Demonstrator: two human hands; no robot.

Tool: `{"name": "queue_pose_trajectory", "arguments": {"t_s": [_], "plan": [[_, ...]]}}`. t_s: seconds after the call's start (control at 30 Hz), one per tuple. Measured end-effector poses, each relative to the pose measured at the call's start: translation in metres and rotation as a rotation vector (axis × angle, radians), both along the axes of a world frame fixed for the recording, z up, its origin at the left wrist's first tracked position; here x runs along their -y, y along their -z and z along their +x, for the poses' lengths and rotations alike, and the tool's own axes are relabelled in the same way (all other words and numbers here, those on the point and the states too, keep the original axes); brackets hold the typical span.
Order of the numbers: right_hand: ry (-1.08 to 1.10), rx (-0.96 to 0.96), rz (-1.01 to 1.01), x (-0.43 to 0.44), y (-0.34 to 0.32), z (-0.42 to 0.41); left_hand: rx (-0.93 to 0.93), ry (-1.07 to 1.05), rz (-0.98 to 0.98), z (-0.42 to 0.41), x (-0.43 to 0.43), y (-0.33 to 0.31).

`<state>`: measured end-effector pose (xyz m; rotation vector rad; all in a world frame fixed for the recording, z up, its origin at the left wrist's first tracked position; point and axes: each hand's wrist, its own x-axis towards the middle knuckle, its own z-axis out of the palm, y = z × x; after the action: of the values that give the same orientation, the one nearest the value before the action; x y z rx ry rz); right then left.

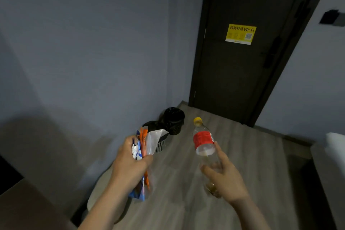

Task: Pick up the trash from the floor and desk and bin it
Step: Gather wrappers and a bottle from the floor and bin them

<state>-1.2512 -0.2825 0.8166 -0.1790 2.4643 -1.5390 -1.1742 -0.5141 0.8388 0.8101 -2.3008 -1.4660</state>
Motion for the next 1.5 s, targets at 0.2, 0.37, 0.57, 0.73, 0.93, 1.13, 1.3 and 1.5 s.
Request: {"name": "queue_pose_trajectory", "arguments": {"t_s": [0.2, 0.37, 0.57, 0.73, 0.93, 1.13, 1.3, 1.5], "plan": [[0.005, -0.01, 0.023, 0.049, 0.007, -0.108, -0.016, 0.026, 0.017, -0.112, 0.063, 0.015], [0.009, 0.015, 0.113, 0.092, 0.01, -0.19, -0.006, 0.078, 0.022, -0.201, 0.111, 0.019], [0.01, 0.095, 0.19, 0.121, 0.026, -0.278, 0.044, 0.101, 0.022, -0.283, 0.141, 0.034], [-0.022, 0.124, 0.222, 0.14, 0.042, -0.368, 0.058, 0.063, 0.006, -0.361, 0.157, 0.048], [-0.086, 0.168, 0.193, 0.15, 0.056, -0.493, 0.101, 0.013, -0.053, -0.465, 0.165, 0.057], [-0.155, 0.202, 0.216, 0.158, 0.07, -0.592, 0.176, -0.034, -0.054, -0.54, 0.173, 0.077], [-0.21, 0.216, 0.284, 0.173, 0.095, -0.646, 0.228, -0.054, -0.015, -0.584, 0.189, 0.105], [-0.204, 0.324, 0.394, 0.211, 0.132, -0.714, 0.339, -0.082, 0.043, -0.643, 0.228, 0.149]]}}
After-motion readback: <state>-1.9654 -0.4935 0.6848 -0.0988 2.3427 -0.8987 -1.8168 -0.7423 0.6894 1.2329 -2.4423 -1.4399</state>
